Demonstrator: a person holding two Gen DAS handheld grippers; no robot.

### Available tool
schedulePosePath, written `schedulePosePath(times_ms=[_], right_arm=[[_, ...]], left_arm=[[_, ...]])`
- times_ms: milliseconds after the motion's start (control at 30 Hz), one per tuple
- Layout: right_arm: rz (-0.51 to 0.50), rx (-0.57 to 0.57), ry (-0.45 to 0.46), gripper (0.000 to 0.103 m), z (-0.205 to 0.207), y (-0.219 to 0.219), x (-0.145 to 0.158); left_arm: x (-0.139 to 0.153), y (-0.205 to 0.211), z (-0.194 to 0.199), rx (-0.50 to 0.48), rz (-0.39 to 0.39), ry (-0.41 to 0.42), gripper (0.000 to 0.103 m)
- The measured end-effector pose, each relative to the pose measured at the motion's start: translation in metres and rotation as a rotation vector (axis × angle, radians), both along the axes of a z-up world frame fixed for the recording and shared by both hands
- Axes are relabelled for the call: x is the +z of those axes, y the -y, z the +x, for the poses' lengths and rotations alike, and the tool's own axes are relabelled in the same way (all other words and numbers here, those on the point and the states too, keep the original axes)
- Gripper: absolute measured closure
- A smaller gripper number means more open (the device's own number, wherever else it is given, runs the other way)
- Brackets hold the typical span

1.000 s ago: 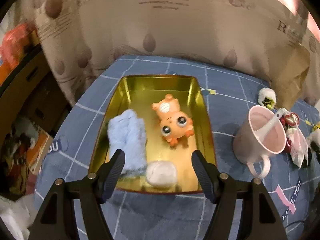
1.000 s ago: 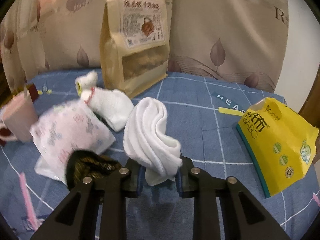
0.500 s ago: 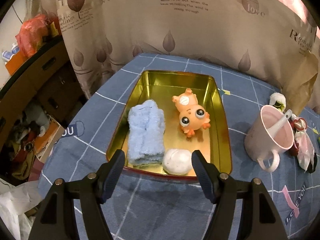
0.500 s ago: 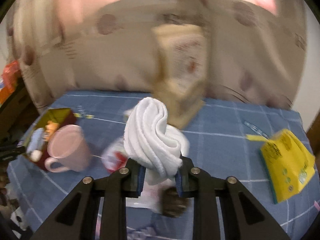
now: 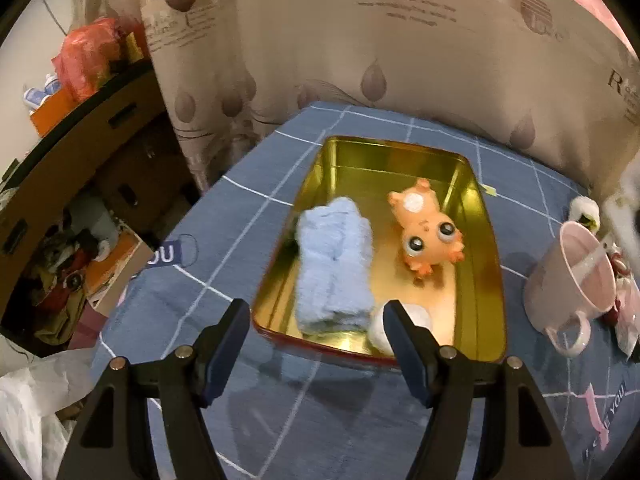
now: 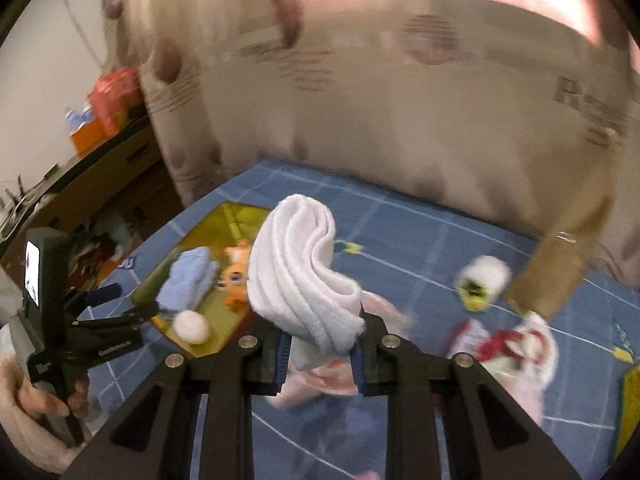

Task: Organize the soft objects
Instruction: 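Carry the white sock into the gold tin and open the right tool, then lower the right tool onto the black-and-gold patterned cloth and grasp it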

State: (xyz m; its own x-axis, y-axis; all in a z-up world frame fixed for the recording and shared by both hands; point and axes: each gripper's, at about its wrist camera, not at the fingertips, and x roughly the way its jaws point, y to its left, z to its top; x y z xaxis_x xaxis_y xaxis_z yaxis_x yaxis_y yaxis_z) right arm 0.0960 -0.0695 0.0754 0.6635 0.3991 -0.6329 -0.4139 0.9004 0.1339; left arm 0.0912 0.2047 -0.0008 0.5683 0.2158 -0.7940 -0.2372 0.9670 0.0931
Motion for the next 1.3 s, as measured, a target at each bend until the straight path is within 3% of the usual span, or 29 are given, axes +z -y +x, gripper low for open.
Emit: schedulePosePath(times_ms=[433,767,867,933,1300], right_arm=[[-0.098,0.172,-0.061,0.08,0.028,-0.118,-0.029],[-0.134,0.213,-0.12,0.078,0.055,-0.163,-0.057],[-0.135,0.215,-0.13,0.064,0.06,-0.169,-0.062],[-0.131,0.219,-0.131,0.046,0.061,-0.172,-0.064],[-0.1,0.203,-0.065,0.037,0.05,-0.161,-0.047]], left_arm=[[0.0,-0.022,-0.001,0.072,0.001,0.015,0.032],[0.001,-0.036,-0.002,0.118,-0.017,0.026,0.032],[0.001,-0.035,-0.002,0.114,-0.016,0.029,0.032],[0.001,-0.035,-0.003,0.112,-0.017,0.034,0.032],[0.001,-0.034,-0.003,0.107,-0.016,0.05,0.032]])
